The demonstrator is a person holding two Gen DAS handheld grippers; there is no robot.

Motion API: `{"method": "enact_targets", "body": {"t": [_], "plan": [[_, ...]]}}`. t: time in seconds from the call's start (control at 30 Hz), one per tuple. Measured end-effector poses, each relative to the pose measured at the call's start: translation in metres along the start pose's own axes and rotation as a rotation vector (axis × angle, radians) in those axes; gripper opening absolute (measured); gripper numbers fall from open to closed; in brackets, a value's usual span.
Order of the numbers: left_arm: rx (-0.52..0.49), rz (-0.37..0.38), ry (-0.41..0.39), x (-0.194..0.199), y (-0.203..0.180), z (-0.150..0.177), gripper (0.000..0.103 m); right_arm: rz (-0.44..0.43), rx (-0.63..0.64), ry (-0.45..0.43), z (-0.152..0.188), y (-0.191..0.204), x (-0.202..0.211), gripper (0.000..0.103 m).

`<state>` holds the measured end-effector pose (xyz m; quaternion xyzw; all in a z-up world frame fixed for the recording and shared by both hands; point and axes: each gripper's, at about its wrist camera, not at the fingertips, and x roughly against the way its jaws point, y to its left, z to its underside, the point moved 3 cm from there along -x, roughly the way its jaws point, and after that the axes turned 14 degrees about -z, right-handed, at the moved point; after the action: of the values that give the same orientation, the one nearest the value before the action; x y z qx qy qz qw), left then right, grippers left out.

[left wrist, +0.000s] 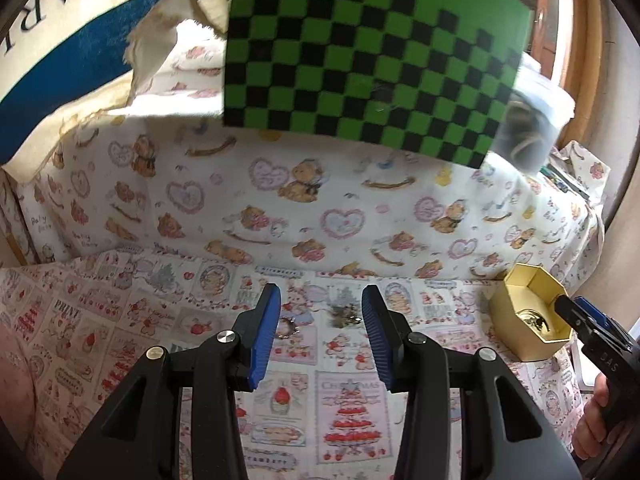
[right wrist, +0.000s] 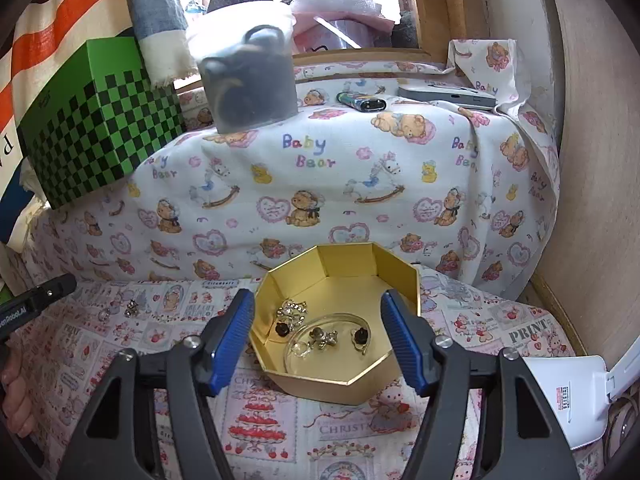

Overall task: Organize jewelry
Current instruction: 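Move the left tool to a silver ring on the cloth and lower it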

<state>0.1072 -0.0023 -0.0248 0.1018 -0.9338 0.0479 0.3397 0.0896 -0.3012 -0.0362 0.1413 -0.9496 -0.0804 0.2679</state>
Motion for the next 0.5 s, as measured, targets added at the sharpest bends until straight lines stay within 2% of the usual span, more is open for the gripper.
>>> {"method": "enact_targets", "body": {"t": [0.13, 0.2, 0.27, 0.5], "plan": [[0.022, -0.018, 0.057, -0.016, 0.011, 0.003, 0.042, 0.008, 0.001, 0.006, 0.0, -0.001, 0.0, 0.064], [0.042, 0.009, 0.104, -0.025, 0.017, 0.003, 0.056, 0.007, -0.004, 0.008, 0.0, -0.002, 0.0, 0.064], [0.094, 0.018, 0.13, -0.03, 0.027, 0.003, 0.061, 0.012, -0.003, 0.01, 0.0, -0.001, -0.001, 0.064], [0.145, -0.022, 0.148, -0.043, 0.05, 0.005, 0.061, 0.025, 0.007, 0.015, 0.001, 0.001, -0.002, 0.065]]}}
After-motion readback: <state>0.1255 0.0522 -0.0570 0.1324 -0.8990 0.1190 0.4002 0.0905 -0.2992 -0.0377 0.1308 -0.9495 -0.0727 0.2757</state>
